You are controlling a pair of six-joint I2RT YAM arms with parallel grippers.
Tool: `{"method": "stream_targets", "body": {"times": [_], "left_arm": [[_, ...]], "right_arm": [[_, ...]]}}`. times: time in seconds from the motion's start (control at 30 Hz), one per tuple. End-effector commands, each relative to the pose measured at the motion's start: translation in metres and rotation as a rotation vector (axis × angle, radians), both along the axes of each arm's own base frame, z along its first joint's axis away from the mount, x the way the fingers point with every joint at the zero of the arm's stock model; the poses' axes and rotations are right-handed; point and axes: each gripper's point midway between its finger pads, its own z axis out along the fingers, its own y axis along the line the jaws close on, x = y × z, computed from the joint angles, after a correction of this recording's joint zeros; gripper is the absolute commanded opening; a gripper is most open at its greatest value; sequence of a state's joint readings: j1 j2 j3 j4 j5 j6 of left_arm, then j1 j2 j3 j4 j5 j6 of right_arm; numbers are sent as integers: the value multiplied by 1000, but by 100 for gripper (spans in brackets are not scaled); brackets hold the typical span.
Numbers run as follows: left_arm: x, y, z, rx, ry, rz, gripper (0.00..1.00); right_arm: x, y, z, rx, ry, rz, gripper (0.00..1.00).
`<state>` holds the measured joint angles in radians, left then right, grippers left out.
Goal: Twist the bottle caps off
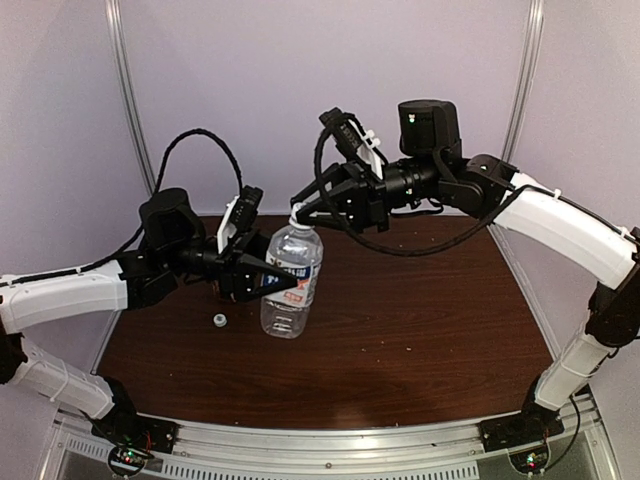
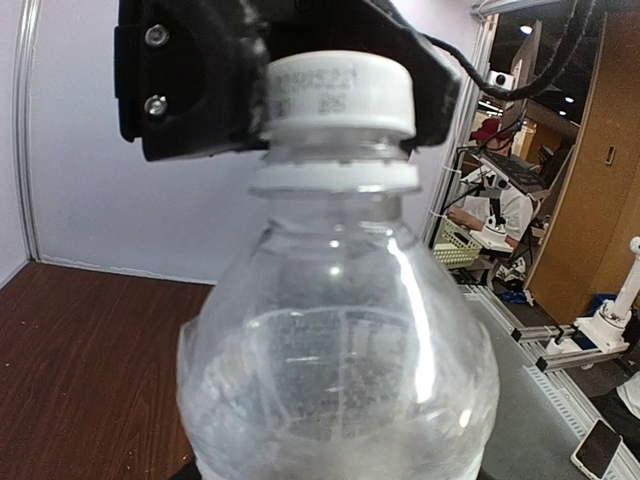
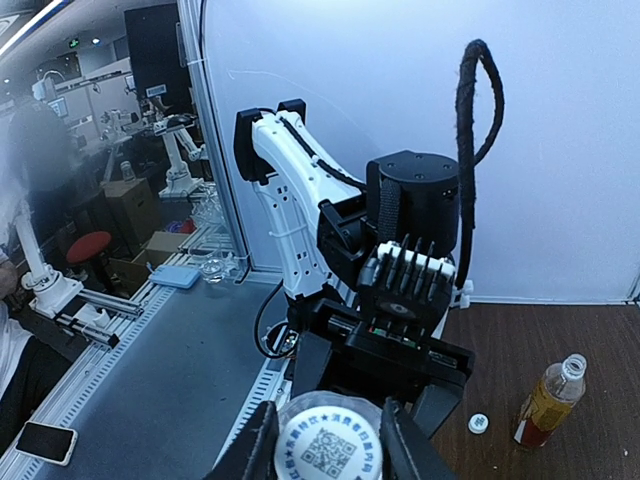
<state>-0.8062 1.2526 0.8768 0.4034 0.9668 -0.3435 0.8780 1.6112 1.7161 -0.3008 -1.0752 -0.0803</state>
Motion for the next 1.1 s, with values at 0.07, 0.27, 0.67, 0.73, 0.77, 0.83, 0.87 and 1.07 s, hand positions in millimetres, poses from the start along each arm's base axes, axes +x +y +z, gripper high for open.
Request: {"method": "stream_targets", "body": {"times": [0.07, 0.27, 0.67, 0.73, 0.77, 0.83, 0.87, 1.07], "left_arm": [[-7, 1, 30, -114, -116, -35, 33], [3, -3, 25, -101, -111, 18, 33], [42, -10, 15, -51, -95, 227, 34], [53, -9, 12, -34, -94, 286, 34], [58, -9, 11, -25, -90, 315, 34], [66, -7, 9, -19, -89, 369, 34], [70, -6, 8, -16, -87, 391, 34], [89, -1, 6, 0, -78, 507, 34]], "right_arm": [[19, -1, -8, -50, 45, -107, 45], [24, -7, -1, -43, 45, -174, 59], [34, -29, 27, 6, 78, -363, 85], [43, -30, 35, 28, 103, -436, 86], [52, -32, 38, 41, 126, -495, 86], [68, -33, 39, 55, 176, -593, 86], [73, -31, 36, 52, 202, -633, 86], [97, -22, 17, -7, 252, -798, 85]]}}
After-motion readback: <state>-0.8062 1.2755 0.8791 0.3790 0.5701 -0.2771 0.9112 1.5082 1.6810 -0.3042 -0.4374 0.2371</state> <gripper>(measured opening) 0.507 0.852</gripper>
